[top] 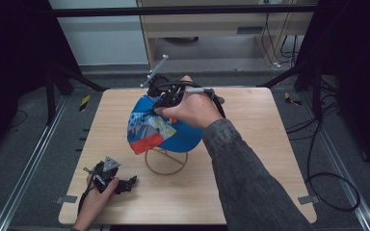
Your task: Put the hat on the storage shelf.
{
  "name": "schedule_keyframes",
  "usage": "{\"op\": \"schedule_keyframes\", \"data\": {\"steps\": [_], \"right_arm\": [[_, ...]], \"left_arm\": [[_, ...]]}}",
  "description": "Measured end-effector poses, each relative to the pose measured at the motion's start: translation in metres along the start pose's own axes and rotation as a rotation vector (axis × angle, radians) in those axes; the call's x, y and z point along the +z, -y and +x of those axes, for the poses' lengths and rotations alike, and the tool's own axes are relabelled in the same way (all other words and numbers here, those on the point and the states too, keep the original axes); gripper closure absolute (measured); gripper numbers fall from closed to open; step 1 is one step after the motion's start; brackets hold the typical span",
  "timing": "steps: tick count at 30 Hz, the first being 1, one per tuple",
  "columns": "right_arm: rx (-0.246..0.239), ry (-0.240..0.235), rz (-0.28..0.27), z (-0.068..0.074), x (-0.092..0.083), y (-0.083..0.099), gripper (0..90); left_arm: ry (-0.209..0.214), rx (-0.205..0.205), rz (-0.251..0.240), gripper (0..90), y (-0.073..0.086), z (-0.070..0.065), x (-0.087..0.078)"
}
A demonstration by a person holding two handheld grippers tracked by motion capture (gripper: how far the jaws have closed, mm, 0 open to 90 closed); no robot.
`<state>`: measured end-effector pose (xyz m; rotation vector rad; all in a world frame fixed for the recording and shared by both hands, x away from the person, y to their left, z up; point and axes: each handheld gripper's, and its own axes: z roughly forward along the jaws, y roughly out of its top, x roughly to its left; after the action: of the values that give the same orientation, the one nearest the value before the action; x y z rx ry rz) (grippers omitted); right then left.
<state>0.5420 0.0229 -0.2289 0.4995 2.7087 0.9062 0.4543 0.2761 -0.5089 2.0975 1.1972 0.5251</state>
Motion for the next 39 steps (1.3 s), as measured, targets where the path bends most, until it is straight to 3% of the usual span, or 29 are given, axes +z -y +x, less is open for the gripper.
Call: {"op": "schedule_keyframes", "data": {"steps": [18, 39], "right_arm": [[0.008, -0.001, -0.012, -0.001, -0.003, 0.003, 72.5], [0.030, 0.002, -0.033, -0.006, -0.018, 0.014, 72.0]], "left_arm": [[0.000, 0.000, 0.000, 0.0, 0.000, 0.000, 0.000], [0.000, 0.000, 0.000, 0.0, 0.000, 0.000, 0.000]]}}
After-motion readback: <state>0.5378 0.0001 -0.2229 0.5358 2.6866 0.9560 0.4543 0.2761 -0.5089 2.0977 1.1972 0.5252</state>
